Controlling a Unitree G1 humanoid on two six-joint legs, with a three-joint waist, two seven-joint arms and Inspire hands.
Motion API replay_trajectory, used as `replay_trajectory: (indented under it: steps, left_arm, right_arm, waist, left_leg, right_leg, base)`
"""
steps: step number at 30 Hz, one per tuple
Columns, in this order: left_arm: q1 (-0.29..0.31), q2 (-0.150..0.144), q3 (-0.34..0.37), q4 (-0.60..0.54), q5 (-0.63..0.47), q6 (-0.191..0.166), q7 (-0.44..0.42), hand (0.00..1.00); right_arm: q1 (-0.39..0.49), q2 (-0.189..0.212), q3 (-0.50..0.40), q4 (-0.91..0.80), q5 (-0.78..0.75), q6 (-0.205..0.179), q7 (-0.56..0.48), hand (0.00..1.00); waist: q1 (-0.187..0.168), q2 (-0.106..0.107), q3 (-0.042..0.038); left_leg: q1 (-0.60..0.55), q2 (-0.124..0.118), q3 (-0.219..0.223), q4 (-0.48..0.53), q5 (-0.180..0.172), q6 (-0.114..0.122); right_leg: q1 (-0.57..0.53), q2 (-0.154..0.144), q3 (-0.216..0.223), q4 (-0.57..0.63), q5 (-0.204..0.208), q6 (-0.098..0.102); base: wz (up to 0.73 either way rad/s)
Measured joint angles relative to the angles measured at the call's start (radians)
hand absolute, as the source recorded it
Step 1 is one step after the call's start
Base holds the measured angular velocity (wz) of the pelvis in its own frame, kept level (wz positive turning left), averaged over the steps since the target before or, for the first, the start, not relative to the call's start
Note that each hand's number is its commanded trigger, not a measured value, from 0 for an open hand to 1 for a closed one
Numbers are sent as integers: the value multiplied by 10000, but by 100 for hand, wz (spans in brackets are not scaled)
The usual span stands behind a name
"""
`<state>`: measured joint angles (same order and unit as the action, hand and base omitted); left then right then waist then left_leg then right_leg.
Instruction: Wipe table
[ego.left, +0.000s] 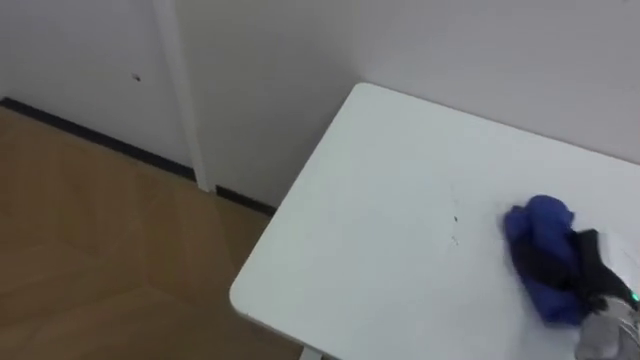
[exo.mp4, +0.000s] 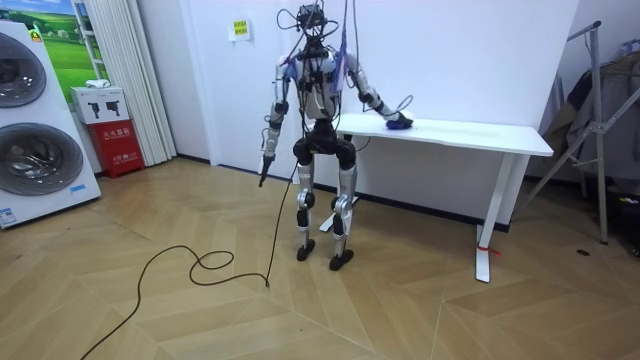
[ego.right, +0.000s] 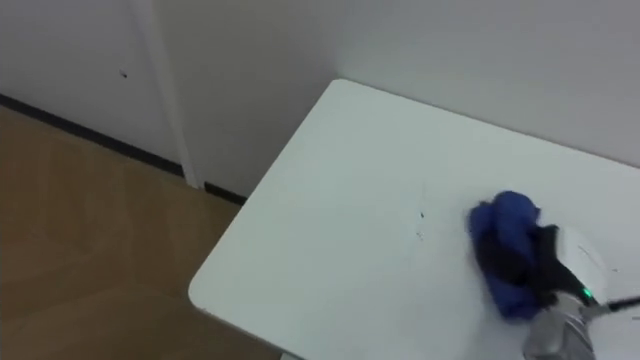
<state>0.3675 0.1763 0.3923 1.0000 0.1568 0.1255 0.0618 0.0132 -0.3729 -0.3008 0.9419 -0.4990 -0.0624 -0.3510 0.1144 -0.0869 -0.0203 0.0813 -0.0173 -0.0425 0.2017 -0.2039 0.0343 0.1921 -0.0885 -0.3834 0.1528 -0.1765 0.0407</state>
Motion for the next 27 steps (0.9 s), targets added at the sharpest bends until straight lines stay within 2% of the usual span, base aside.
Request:
replay_trajectory:
  steps: [2,4,6,7,8,9,10,11,12,13,14,15,16,18,19,20,21,22,23,25,27]
  left_arm:
    - [-4,-21,-75,-141,22,-6,26,0]
    - [-97,7,-383,-149,-107,-5,204,0]
    - [-284,-13,-897,-118,-96,3,231,0]
    - [-541,-83,-1211,-9,-89,13,210,0]
    - [-763,-171,-1353,120,-40,49,197,0]
    - [-825,-200,-1456,172,-30,71,197,0]
    - [-864,-229,-1666,209,-77,178,124,0]
    - [-935,-246,-1698,314,-107,263,70,0]
    - [-992,-246,-1697,354,-109,283,54,0]
    - [-1144,-245,-1719,389,-123,377,-18,0]
    - [-1279,-245,-1824,376,-159,409,-80,0]
    - [-1300,-242,-1863,373,-158,421,-91,0]
    - [-1298,-233,-1924,375,-164,467,-84,0]
    - [-942,-191,-1987,383,-292,525,-51,0]
    - [-655,-173,-1922,366,-324,627,-48,0]
    - [-379,-180,-1813,289,-395,740,-47,0]
    - [-249,-185,-1772,222,-416,754,-46,0]
    - [-100,-186,-1738,136,-427,739,-43,0]
    - [-11,-230,-1610,119,-392,660,-41,0]
    - [187,-263,-1464,116,-375,593,-12,0]
    - [194,-186,-1154,120,-375,448,4,0]
  right_arm:
    - [325,-210,-376,33,381,154,-88,100]
    - [250,-183,-305,-74,511,377,-221,100]
    - [-61,-105,2,-315,479,828,-325,100]
    - [-332,-10,261,-601,323,1301,-312,100]
    - [-675,246,583,-1086,128,1835,-233,100]
    - [-922,423,881,-1364,-35,2098,-128,100]
    - [-1448,764,1867,-2086,-340,2522,206,100]
    - [-2043,1112,2996,-2700,-635,2621,559,100]
    - [-2397,1249,3532,-2932,-765,2631,740,100]
    - [-3122,1401,4557,-3264,-1057,2535,1124,100]
    - [-3840,1418,5112,-3299,-1205,2310,1429,100]
    - [-4112,1421,5239,-3308,-1268,2233,1541,100]
    - [-4543,1420,5342,-3302,-1291,2139,1700,100]
    - [-4792,1389,5340,-3219,-1298,2024,1710,100]
    - [-4587,1373,5207,-3195,-1359,2017,1685,100]
    - [-4126,1343,5069,-3024,-1403,1934,1571,100]
    - [-3911,1309,5000,-2846,-1389,1850,1557,100]
    - [-3329,1263,4732,-2254,-1365,1711,1559,100]
    - [-2578,1260,4116,-2213,-1179,1154,1082,100]
    - [-2159,1187,3593,-2080,-1369,685,844,100]
    - [-1766,1040,2994,-1810,-1349,462,621,100]
  waist:
    - [-117,6,-4]
    - [-197,33,-7]
    - [-135,140,4]
    - [102,275,1]
    - [298,360,13]
    - [414,421,18]
    - [654,512,27]
    - [881,496,78]
    - [953,525,83]
    - [1152,490,181]
    - [1310,478,290]
    - [1405,456,289]
    - [1671,408,273]
    - [1893,363,260]
    - [1892,342,274]
    - [1799,249,244]
    - [1714,212,249]
    - [1595,193,244]
    - [1490,200,242]
    - [1107,207,242]
    - [801,228,241]
  left_leg:
    - [-12,7,10,51,-5,-16]
    - [3,43,135,56,10,-51]
    - [7,60,320,100,6,-81]
    - [5,133,519,109,-9,-106]
    - [-29,219,727,89,17,-147]
    - [-37,265,843,66,32,-171]
    - [-96,320,941,45,49,-196]
    - [-196,363,964,44,80,-233]
    - [-235,387,967,43,107,-262]
    - [-360,410,918,33,175,-314]
    - [-443,396,745,30,250,-340]
    - [-501,380,622,11,297,-343]
    - [-533,330,433,-86,407,-351]
    - [-525,255,168,-196,482,-349]
    - [-522,218,71,-184,479,-341]
    - [-517,206,33,-162,474,-331]
    - [-516,199,-27,-160,474,-331]
    - [-499,160,-57,-158,474,-330]
    - [-479,105,-10,-151,476,-328]
    - [-381,59,151,-152,473,-322]
    - [-265,51,199,-164,444,-279]
  right_leg:
    - [32,6,-27,4,4,5]
    - [-20,31,17,4,4,4]
    - [-83,81,170,21,41,-54]
    - [-216,121,362,96,85,-122]
    - [-432,155,547,263,112,-167]
    - [-573,179,650,357,122,-189]
    - [-821,247,736,440,189,-319]
    - [-1032,309,724,461,246,-412]
    - [-1108,332,721,491,251,-443]
    - [-1226,360,687,488,236,-506]
    - [-1276,367,560,382,218,-540]
    - [-1293,372,470,301,213,-540]
    - [-1311,331,299,279,175,-530]
    - [-1145,320,61,133,156,-507]
    - [-1009,280,-142,76,133,-465]
    - [-855,182,-353,11,117,-437]
    - [-782,158,-440,1,93,-398]
    - [-663,114,-450,-8,60,-343]
    - [-596,53,-377,0,19,-276]
    - [-496,-6,-272,-33,-22,-208]
    - [-402,-13,-147,-29,-37,-184]
  base:
    - [-15]
    - [-24]
    - [-39]
    - [-56]
    - [-65]
    - [-77]
    - [-82]
    - [-69]
    - [-26]
    - [23]
    - [47]
    - [67]
    - [63]
    - [50]
    - [55]
    - [64]
    - [70]
    - [60]
    - [45]
    - [-4]
    - [-14]
